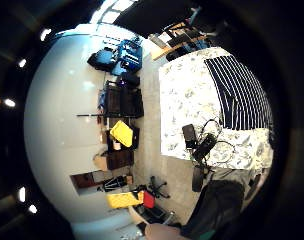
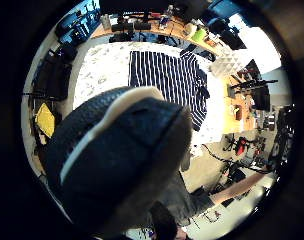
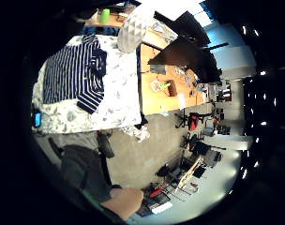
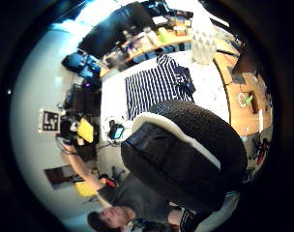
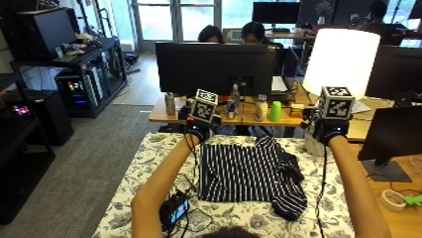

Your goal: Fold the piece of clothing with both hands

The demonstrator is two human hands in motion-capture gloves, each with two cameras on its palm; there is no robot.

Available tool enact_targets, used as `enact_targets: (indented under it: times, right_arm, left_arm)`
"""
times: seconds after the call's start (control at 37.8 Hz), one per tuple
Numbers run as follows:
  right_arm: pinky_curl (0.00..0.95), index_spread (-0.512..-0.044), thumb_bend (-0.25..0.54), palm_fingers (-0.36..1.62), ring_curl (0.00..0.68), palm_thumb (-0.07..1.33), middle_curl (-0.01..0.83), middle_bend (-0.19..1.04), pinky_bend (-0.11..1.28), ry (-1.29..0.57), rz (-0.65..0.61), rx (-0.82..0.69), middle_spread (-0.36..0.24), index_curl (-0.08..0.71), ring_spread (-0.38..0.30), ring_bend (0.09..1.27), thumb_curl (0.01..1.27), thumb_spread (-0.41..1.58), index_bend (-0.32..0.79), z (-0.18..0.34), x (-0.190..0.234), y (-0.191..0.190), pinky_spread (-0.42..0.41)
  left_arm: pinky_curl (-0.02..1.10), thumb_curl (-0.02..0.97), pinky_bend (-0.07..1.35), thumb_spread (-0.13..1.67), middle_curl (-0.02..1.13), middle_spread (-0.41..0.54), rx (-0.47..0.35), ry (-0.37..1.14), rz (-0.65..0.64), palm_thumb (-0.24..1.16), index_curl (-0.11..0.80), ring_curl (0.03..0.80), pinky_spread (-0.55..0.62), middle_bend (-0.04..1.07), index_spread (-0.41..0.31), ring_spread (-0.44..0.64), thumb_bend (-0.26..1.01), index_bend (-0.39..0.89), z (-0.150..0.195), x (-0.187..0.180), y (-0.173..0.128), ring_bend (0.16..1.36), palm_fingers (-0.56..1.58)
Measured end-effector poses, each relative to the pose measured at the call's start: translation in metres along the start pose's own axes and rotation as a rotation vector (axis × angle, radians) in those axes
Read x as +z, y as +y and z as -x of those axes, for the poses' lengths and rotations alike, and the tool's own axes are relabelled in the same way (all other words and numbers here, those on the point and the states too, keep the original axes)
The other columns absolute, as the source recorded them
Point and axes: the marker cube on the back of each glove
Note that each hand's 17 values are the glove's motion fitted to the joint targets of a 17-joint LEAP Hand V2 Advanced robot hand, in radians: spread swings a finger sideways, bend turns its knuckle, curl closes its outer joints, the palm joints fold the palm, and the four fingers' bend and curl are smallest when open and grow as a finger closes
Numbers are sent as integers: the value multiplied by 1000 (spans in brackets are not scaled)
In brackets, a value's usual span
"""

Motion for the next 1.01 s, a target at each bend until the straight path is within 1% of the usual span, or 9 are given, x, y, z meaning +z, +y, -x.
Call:
enact_targets:
  times: [0.03, 0.13, 0.21, 0.32, 0.53, 0.69, 0.82, 0.9, 1.01]
  right_arm:
    - [108, -165, 92, 454, 62, 152, 52, 210, 481, -1, 4, -3, 6, 22, 37, 343, 18, 414, 97, 1, -1, 2, 93]
    - [194, -236, 88, 393, 135, 163, 104, 205, 544, 0, 22, -9, 13, 70, 62, 388, 30, 672, 95, 4, -3, 7, 142]
    - [225, -269, 81, 376, 164, 168, 139, 223, 559, 2, 12, -4, 11, 87, 73, 404, 41, 811, 97, 4, 2, -5, 163]
    - [251, -297, 66, 354, 188, 167, 174, 231, 573, -4, 14, -19, 12, 103, 83, 418, 54, 944, 104, 9, 5, -6, 181]
    - [280, -321, 38, 339, 224, 173, 227, 234, 578, 25, 42, -31, 12, 130, 82, 445, 79, 1092, 112, 11, 26, -11, 197]
    - [297, -328, 16, 326, 243, 179, 257, 233, 583, 14, 61, -39, 12, 147, 83, 456, 96, 1147, 112, 8, 38, -7, 202]
    - [305, -331, -1, 325, 259, 185, 277, 231, 585, 22, 79, -37, 12, 157, 78, 470, 109, 1173, 109, 2, 50, -11, 200]
    - [311, -333, -8, 320, 267, 187, 288, 230, 587, 5, 73, -41, 12, 160, 74, 477, 116, 1184, 107, -1, 57, -15, 197]
    - [318, -334, -12, 322, 278, 188, 300, 227, 592, 10, 95, -35, 12, 163, 71, 489, 123, 1194, 104, -7, 69, -22, 195]
  left_arm:
    - [110, 8, 498, 373, 13, 116, 2, 2, 1, -20, -26, 98, 156, 116, 19, 135, -23, -54, -1, -1, 0, 507, 207]
    - [188, 26, 602, 587, 59, 171, 21, 36, -8, -24, -10, 175, 226, 157, 36, 203, -26, -6, -9, -7, 1, 622, 128]
    - [222, 41, 647, 699, 85, 198, 31, 62, -17, -27, -2, 208, 259, 177, 41, 235, -29, 23, -14, -10, 1, 676, 87]
    - [249, 59, 682, 802, 115, 221, 30, 70, -10, -30, 8, 232, 286, 191, 46, 263, -32, 56, -18, -7, 0, 720, 55]
    - [280, 89, 717, 914, 170, 242, 33, 76, 32, -35, 30, 258, 310, 212, 51, 290, -37, 78, -26, 13, -7, 765, 17]
    - [294, 110, 732, 953, 203, 248, 62, 83, 47, -34, 47, 270, 317, 218, 53, 298, -37, 87, -34, 27, -8, 785, -1]
    - [303, 124, 737, 971, 223, 254, 129, 69, 42, -36, 60, 276, 326, 215, 53, 306, -39, 91, -37, 42, -10, 798, -14]
    - [308, 130, 739, 983, 234, 256, 196, 75, 33, -33, 67, 279, 332, 213, 53, 308, -37, 91, -41, 54, -11, 802, -18]
    - [321, 142, 775, 991, 244, 258, 272, 87, 90, -23, 77, 278, 340, 196, 54, 312, -32, 95, -53, 82, -11, 793, -9]
